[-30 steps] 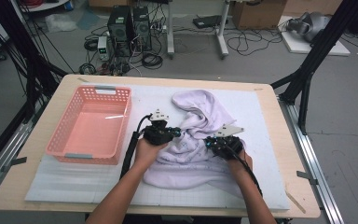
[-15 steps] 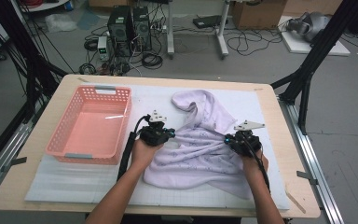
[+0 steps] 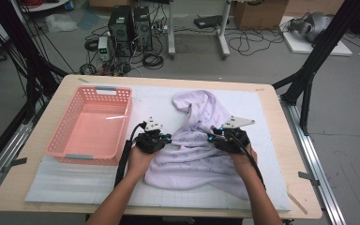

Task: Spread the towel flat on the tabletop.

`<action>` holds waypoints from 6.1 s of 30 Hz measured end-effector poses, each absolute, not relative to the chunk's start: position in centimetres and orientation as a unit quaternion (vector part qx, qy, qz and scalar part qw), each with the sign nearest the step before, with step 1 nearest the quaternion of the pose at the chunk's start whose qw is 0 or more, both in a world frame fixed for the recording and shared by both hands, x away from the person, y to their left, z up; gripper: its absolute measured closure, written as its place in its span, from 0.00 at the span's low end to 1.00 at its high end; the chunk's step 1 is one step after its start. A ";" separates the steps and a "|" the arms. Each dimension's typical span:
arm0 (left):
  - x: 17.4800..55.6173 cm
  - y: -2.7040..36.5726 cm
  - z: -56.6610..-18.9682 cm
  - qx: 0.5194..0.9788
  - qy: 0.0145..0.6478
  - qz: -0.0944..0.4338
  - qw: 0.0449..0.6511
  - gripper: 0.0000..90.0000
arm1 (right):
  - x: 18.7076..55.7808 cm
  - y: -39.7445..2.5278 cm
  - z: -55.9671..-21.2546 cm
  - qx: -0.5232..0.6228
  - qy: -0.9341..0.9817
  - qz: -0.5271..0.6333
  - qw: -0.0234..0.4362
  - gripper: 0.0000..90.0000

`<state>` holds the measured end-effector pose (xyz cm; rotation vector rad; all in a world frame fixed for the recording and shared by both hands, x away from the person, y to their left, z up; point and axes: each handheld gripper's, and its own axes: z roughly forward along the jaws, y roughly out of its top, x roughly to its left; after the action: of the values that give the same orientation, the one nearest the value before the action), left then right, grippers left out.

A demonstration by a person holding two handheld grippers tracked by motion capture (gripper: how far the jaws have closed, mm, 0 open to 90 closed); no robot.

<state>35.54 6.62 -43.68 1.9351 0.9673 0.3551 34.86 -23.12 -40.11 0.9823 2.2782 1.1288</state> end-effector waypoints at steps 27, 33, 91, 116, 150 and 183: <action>34.4 8.9 -43.6 0.775 0.398 0.159 0.464 0.80 | 36.6 -34.3 -39.4 0.501 0.746 0.344 0.274 0.72; 34.5 8.8 -43.5 0.768 0.395 0.166 0.476 0.59 | 40.3 -33.5 -41.1 0.498 0.763 0.326 0.254 0.67; 42.7 8.5 -42.7 0.720 0.507 0.243 0.407 0.96 | 33.6 -32.7 -41.4 0.472 0.748 0.394 0.250 0.70; 39.0 8.5 -42.7 0.751 0.433 0.173 0.467 0.55 | 37.5 -27.8 -43.3 0.426 0.805 0.305 0.280 1.00; 37.6 3.6 -45.0 0.832 0.334 0.139 0.421 0.97 | 35.2 -31.1 -43.2 0.422 0.784 0.413 0.191 0.43; 36.3 8.5 -43.7 0.772 0.405 0.128 0.474 0.57 | 40.2 -29.8 -43.3 0.525 0.742 0.310 0.279 0.77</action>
<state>36.30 8.45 -43.68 1.8882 0.9907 0.3126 40.17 -29.80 -43.35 1.4092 1.9894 0.8328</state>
